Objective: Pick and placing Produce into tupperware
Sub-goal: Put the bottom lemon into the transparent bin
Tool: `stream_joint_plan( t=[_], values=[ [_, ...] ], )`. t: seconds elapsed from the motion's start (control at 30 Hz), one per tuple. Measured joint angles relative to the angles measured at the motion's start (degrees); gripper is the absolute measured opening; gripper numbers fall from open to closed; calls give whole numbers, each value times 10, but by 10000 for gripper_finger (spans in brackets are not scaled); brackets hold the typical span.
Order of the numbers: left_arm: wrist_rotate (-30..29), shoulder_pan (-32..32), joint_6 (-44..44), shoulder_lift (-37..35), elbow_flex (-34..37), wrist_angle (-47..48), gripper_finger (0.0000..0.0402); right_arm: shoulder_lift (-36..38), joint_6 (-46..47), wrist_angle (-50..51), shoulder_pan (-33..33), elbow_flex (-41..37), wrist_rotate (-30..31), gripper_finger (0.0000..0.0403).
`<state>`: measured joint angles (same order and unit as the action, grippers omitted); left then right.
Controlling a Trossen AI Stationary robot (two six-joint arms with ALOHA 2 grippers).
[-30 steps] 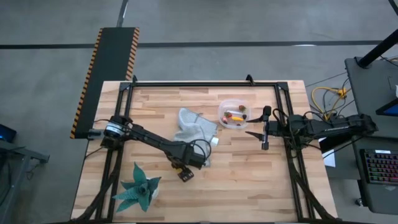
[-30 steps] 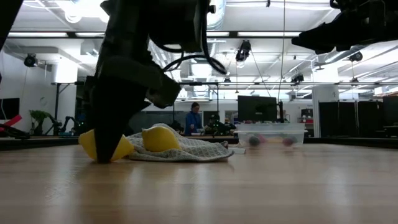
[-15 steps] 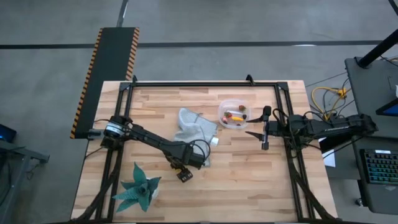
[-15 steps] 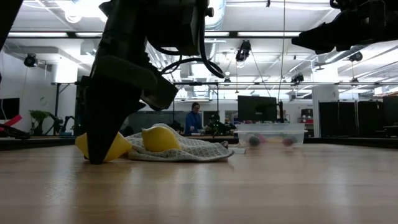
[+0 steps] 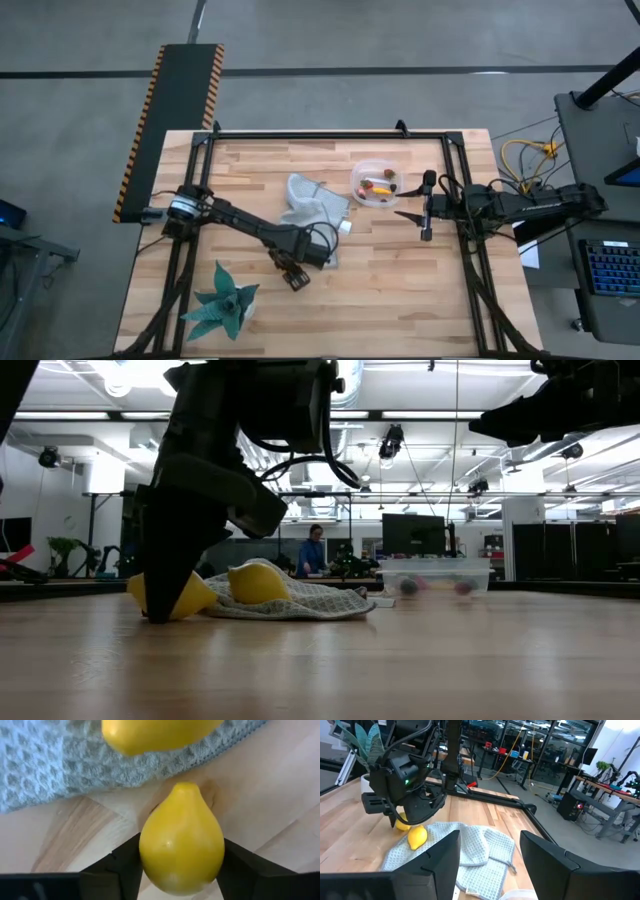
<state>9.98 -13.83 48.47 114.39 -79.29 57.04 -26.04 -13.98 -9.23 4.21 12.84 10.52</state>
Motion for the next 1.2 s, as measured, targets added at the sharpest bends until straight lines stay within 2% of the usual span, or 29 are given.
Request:
stream_joint_plan(
  t=[0.17, 0.3, 0.47, 0.67, 0.77, 0.9, 1.2],
  values=[
    [0, 1, -69, 0, 0, 9, 178, 0, 0, 0, 0, 0, 0, 199],
    [-4, 1, -112, 0, 0, 59, 178, 0, 0, 0, 0, 0, 0, 199],
    [-10, 1, -131, -2, -14, 128, 178, 0, 0, 0, 0, 0, 0, 199],
    [-21, 1, -150, -21, -37, 141, 178, 0, -1, 0, 0, 0, 0, 199],
    [-59, 2, -164, -31, -54, 141, 178, 0, -1, 0, 0, 0, 0, 199],
    [-111, 16, -226, -31, -86, 135, 178, 0, 0, 0, 0, 0, 0, 199],
    [-189, 101, -373, -27, -140, 84, 178, 0, 0, -2, 0, 0, 0, 199]
  ],
)
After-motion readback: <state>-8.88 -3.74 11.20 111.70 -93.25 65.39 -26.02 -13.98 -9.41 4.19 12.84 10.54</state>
